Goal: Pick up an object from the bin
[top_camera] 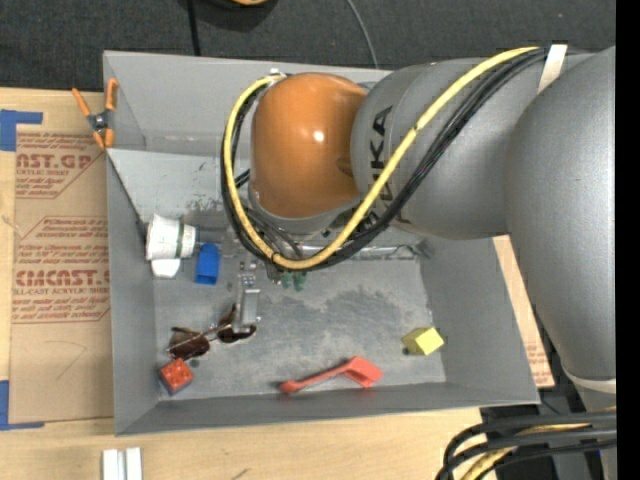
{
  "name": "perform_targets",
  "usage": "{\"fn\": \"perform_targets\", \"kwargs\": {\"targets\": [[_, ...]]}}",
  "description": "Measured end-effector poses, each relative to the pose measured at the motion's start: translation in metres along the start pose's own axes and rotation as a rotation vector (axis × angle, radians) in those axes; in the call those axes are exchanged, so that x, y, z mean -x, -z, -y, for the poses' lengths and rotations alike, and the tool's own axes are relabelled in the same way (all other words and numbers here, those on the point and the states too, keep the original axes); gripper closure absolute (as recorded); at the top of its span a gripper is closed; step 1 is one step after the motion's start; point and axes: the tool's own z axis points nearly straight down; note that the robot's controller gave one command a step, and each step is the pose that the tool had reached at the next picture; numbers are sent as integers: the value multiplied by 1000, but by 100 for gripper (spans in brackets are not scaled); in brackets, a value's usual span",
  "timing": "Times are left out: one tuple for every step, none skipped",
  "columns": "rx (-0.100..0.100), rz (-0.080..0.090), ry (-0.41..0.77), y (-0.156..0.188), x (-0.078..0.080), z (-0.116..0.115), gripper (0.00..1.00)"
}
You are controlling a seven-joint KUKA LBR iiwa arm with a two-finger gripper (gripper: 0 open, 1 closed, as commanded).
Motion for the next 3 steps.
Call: {"fn": "perform_targets", "kwargs": {"targets": [[1,7,-2,5,1,1,0],[1,8,223,-12,-8,1,0],[-1,8,637,-44,-29,-5,0]]}}
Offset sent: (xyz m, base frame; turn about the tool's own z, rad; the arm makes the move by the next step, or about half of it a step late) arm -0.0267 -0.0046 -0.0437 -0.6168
